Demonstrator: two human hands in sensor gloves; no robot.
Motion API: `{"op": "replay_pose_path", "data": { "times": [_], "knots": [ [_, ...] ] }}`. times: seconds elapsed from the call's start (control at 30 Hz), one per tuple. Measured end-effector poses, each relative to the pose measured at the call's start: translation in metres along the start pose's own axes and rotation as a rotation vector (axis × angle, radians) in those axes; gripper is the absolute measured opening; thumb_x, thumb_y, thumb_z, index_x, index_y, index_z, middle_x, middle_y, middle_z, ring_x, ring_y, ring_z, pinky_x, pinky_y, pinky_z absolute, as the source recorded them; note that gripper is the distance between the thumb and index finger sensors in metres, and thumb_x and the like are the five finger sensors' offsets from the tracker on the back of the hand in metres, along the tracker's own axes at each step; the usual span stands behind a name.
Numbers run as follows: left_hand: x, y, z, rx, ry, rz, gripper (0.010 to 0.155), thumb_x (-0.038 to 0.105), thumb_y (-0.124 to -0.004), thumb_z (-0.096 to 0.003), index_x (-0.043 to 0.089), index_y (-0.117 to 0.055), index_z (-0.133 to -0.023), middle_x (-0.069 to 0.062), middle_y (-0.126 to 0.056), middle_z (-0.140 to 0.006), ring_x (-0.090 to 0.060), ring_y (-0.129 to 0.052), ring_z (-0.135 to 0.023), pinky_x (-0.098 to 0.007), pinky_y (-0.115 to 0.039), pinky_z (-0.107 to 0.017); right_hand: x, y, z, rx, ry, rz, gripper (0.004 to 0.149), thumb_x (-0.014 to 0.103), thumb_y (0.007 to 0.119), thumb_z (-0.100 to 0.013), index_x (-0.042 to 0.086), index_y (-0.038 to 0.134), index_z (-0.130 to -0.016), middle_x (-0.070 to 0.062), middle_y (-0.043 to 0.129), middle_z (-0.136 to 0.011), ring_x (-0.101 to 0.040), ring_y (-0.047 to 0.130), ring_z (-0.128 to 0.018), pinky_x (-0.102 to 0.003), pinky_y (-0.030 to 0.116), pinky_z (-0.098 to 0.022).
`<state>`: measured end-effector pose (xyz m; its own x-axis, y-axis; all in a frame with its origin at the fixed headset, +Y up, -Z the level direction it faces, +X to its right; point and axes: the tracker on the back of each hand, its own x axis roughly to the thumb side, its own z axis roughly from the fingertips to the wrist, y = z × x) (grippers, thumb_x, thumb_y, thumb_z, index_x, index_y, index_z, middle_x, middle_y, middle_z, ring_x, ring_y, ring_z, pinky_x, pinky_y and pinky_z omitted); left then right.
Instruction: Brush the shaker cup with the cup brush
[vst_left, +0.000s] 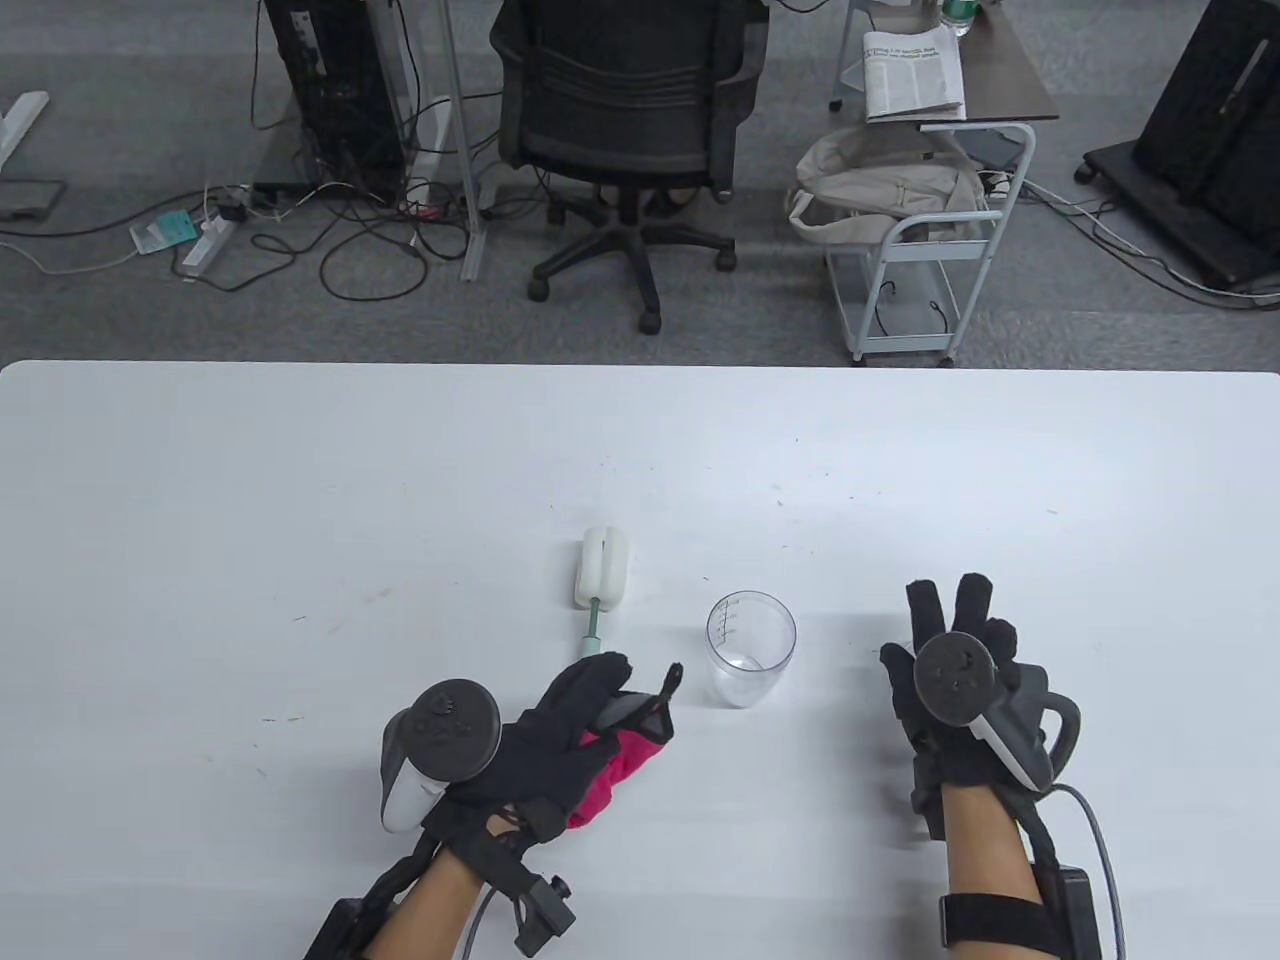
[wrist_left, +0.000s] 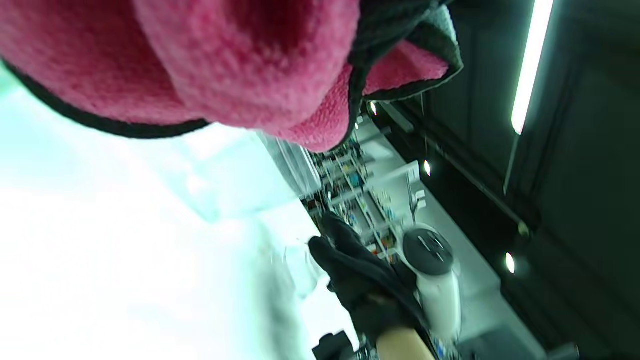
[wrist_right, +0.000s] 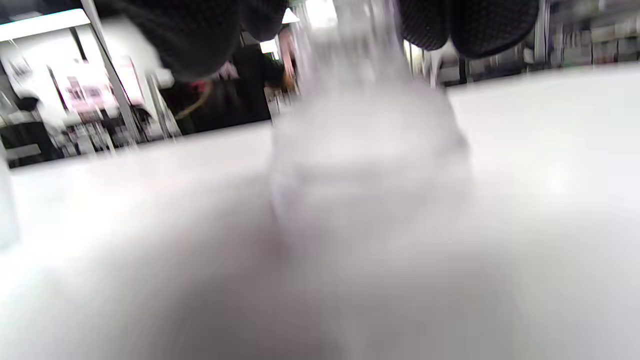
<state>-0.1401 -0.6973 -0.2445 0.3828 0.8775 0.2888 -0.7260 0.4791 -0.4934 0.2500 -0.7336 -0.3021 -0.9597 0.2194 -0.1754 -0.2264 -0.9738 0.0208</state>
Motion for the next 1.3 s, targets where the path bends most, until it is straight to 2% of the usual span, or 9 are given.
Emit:
{"op": "replay_pose_path", "data": {
  "times": [0.17,0.33,0.5,0.6,0.7,0.8,0.9,1.1,1.3],
  "knots": [
    [0.007,-0.009,-0.001,-0.073,-0.067,-0.029,0.078,0.019,-0.070,-0.0608,0.035,-0.014,-0.113,-0.006,-0.012,-0.125,-0.051,-0.041,-0.111,-0.062,-0.062,-0.070,0.002,0.000,0.004,-0.199,-0.073,0.126,0.050,0.027,0.071,-0.056,0.023,0.063,-0.105,-0.022,0.052,-0.111,-0.052,0.071,-0.084,-0.053,0.077,-0.060],
    [0.020,-0.015,0.001,-0.088,-0.205,-0.046,0.082,0.019,-0.066,-0.0616,0.041,-0.002,-0.107,0.001,0.009,-0.118,-0.048,-0.006,-0.112,-0.068,-0.035,-0.079,0.043,-0.052,0.040,-0.417,-0.296,-0.541,0.052,0.035,0.068,-0.057,0.021,0.059,-0.106,-0.024,0.058,-0.105,-0.046,0.078,-0.077,-0.045,0.082,-0.053],
    [0.038,-0.022,0.008,-0.076,-0.333,-0.074,0.086,0.026,-0.064,-0.0633,0.048,0.011,-0.099,0.009,0.025,-0.109,-0.034,0.021,-0.105,-0.064,-0.004,-0.077,0.112,-0.024,0.075,0.359,-0.556,-1.343,0.054,0.036,0.070,-0.058,0.017,0.061,-0.107,-0.028,0.061,-0.103,-0.047,0.081,-0.069,-0.047,0.081,-0.048],
    [0.041,-0.020,0.013,0.005,-0.306,-0.192,0.090,0.030,-0.066,-0.0632,0.048,0.017,-0.093,0.010,0.027,-0.108,-0.033,0.023,-0.105,-0.064,-0.001,-0.075,0.133,-0.008,0.085,0.549,-0.654,-1.311,0.051,0.036,0.068,-0.059,0.016,0.061,-0.105,-0.026,0.060,-0.102,-0.046,0.081,-0.068,-0.044,0.082,-0.047],
    [0.030,-0.005,0.015,0.176,-0.251,-0.210,0.099,0.039,-0.081,-0.0587,0.050,0.009,-0.100,0.002,0.012,-0.118,-0.041,0.004,-0.112,-0.067,-0.019,-0.078,0.138,-0.012,0.088,0.529,-0.758,-1.180,0.050,0.034,0.071,-0.057,0.014,0.065,-0.103,-0.025,0.064,-0.101,-0.047,0.084,-0.065,-0.044,0.084,-0.045],
    [0.022,0.003,0.016,0.295,-0.151,-0.228,0.107,0.057,-0.094,-0.0470,0.033,-0.013,-0.113,-0.018,-0.038,-0.122,-0.058,-0.049,-0.106,-0.071,-0.055,-0.069,0.138,-0.017,0.088,0.453,-0.780,-1.186,0.050,0.034,0.073,-0.055,0.014,0.068,-0.101,-0.025,0.068,-0.098,-0.046,0.086,-0.062,-0.044,0.085,-0.042],
    [0.019,0.003,0.015,0.293,0.028,-0.308,0.102,0.079,-0.080,-0.0441,0.014,-0.043,-0.113,-0.021,-0.081,-0.098,-0.050,-0.089,-0.080,-0.062,-0.078,-0.053,0.138,-0.025,0.089,0.356,-0.865,-1.202,0.049,0.033,0.075,-0.054,0.017,0.068,-0.101,-0.022,0.065,-0.102,-0.047,0.082,-0.068,-0.046,0.083,-0.048],
    [0.011,0.004,0.012,0.120,0.083,-0.011,0.093,0.074,-0.074,-0.0468,0.002,-0.059,-0.103,-0.016,-0.101,-0.067,-0.038,-0.106,-0.048,-0.052,-0.087,-0.032,0.145,-0.032,0.105,0.181,-0.949,-1.160,0.048,0.028,0.080,-0.051,0.027,0.069,-0.098,-0.008,0.060,-0.109,-0.046,0.072,-0.086,-0.049,0.077,-0.065],
    [0.034,0.000,0.023,0.306,0.049,-0.252,0.082,0.057,-0.071,-0.0560,0.008,-0.036,-0.111,-0.017,-0.092,-0.079,-0.029,-0.105,-0.040,-0.043,-0.088,-0.025,0.146,-0.028,0.107,0.111,-0.871,-1.092,0.061,0.031,0.082,-0.052,0.021,0.056,-0.106,-0.013,0.058,-0.108,-0.045,0.076,-0.083,-0.046,0.080,-0.062]
  ]
}}
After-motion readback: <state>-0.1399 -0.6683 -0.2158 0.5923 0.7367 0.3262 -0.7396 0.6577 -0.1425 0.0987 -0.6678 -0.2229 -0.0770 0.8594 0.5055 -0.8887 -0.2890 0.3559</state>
